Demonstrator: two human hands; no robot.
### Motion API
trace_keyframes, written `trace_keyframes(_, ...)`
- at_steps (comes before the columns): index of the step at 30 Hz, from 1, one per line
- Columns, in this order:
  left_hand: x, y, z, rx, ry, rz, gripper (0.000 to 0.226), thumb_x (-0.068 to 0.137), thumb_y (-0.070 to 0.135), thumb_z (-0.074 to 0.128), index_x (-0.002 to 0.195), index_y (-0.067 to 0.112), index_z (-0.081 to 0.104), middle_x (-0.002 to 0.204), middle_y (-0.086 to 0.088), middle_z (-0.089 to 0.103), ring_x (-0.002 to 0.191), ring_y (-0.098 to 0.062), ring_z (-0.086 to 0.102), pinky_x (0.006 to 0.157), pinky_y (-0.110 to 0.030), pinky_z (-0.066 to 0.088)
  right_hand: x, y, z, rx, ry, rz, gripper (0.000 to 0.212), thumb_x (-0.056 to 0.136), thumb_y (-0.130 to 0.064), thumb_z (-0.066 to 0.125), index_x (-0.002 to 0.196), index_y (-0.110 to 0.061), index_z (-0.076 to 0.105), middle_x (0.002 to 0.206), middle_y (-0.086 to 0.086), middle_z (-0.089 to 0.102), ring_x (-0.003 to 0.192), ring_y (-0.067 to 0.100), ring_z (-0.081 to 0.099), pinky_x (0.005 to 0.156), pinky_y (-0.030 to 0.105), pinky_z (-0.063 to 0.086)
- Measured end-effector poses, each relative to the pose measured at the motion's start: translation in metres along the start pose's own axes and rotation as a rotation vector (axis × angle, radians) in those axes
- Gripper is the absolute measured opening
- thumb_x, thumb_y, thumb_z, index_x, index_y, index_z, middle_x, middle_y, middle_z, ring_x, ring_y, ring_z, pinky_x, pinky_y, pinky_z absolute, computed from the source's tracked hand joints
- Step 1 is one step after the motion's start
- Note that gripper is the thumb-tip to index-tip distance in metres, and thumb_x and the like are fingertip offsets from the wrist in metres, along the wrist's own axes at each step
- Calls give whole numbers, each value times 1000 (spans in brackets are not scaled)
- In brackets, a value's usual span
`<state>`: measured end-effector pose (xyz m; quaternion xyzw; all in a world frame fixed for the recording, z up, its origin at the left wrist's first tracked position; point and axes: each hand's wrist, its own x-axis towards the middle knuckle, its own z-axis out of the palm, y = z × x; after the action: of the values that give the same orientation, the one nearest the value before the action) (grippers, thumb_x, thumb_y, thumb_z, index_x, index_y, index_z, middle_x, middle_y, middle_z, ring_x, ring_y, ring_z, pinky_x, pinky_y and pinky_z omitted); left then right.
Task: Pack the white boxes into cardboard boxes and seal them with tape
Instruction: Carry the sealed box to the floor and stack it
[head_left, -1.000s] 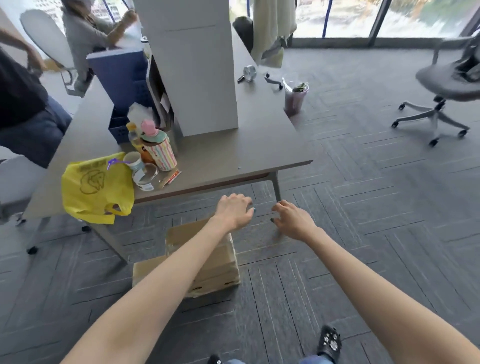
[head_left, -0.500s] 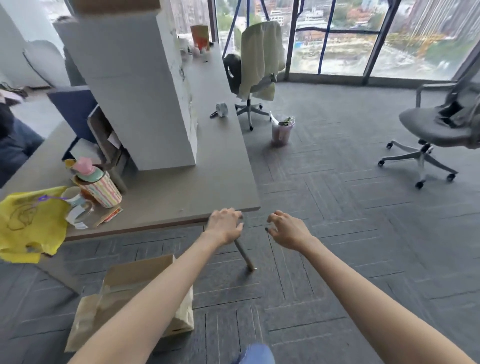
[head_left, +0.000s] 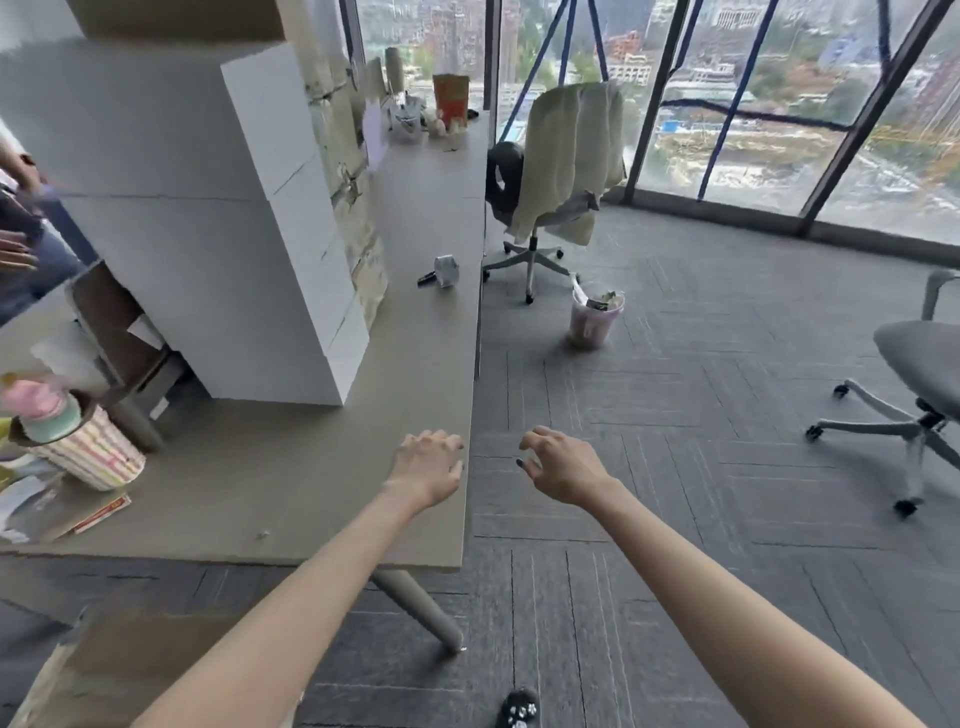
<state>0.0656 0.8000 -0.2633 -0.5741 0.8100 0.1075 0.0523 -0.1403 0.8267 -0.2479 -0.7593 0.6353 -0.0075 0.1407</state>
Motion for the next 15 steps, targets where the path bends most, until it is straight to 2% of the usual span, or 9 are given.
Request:
trace_keyframes(6,99,11,-33,-21,44,-93,40,101,33,42,139,22,49,142,-2,51,131,-20,45,109,-33,30,106,65,-36,-87,-16,-113,33,100,-32,44,126,-14,54,131,3,54,122,23,48,97,37,40)
trace_keyframes(11,173,21,-54,-55,107,-146,45,102,33,42,145,20,42,156,-2,36,143,-20,31,118,-34,20,187,112,-63,-127,0,-239,42,98,-33,47,136,-17,47,147,-1,43,136,19,38,108,36,32)
trace_keyframes(15,244,37,-68,-92,133,-241,50,103,35,40,150,22,34,160,0,27,147,-19,23,121,-35,16,265,157,-90,-129,14,-354,50,99,-35,47,145,-19,40,153,-3,37,140,17,33,111,35,29)
